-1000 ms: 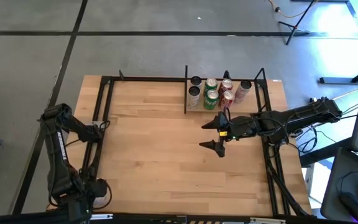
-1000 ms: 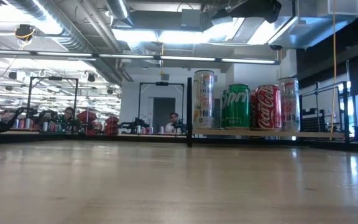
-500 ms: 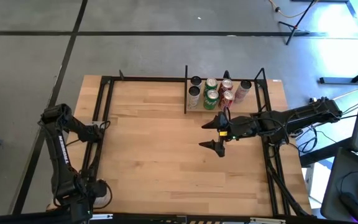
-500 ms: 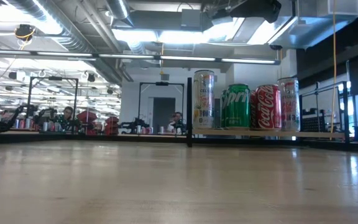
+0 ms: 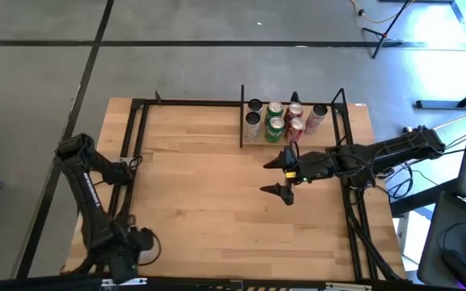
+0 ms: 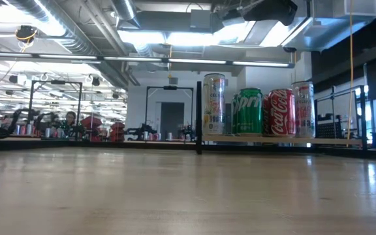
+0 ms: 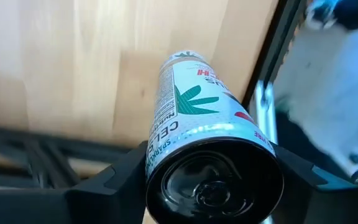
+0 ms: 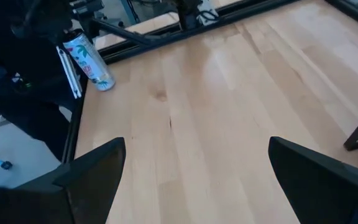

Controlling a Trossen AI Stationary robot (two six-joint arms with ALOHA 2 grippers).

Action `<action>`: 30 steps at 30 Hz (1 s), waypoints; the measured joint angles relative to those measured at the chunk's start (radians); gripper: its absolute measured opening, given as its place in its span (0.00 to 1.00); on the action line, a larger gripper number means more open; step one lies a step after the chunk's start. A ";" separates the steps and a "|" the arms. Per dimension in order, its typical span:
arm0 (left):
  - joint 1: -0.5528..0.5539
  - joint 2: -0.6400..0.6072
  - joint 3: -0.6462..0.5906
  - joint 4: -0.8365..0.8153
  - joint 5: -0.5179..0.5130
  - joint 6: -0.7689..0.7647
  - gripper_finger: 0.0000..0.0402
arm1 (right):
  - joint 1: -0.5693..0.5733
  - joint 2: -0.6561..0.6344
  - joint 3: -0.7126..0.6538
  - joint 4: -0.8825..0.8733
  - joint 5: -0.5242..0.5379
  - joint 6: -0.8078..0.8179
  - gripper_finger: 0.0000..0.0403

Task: Place canned beverage on shelf
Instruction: Put the white-pink soda can on the shelf aligned with the other white-pink soda can

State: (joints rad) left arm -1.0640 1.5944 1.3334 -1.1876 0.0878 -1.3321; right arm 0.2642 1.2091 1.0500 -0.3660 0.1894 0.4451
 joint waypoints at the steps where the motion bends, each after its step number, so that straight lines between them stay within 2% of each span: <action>1: 0.023 0.000 0.012 -0.002 -0.011 0.022 0.57 | 0.011 0.000 0.000 -0.003 -0.002 0.008 0.94; 6: 0.154 0.000 0.101 -0.017 -0.058 0.153 0.57 | 0.095 -0.003 0.000 -0.015 -0.006 0.021 0.89; 15: 0.445 0.027 0.259 -0.018 -0.188 0.389 0.57 | 0.282 -0.001 0.000 -0.262 0.129 0.030 0.65; 19: 0.563 0.135 0.391 -0.011 -0.200 0.521 0.57 | 0.378 -0.004 -0.011 -0.337 0.159 0.075 0.54; 23: 0.651 0.274 0.558 -0.009 -0.178 0.624 0.57 | 0.477 -0.033 -0.092 -0.336 0.168 0.146 0.47; 26: 0.691 0.374 0.672 -0.006 -0.175 0.680 0.57 | 0.540 -0.066 -0.180 -0.323 0.199 0.232 0.44; 30: 0.722 0.500 0.795 -0.005 -0.168 0.738 0.57 | 0.604 -0.104 -0.291 -0.231 0.291 0.331 0.43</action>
State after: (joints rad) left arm -0.3422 2.0942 2.1288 -1.1931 -0.0807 -0.5942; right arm 0.8679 1.1052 0.7588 -0.5970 0.4803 0.7759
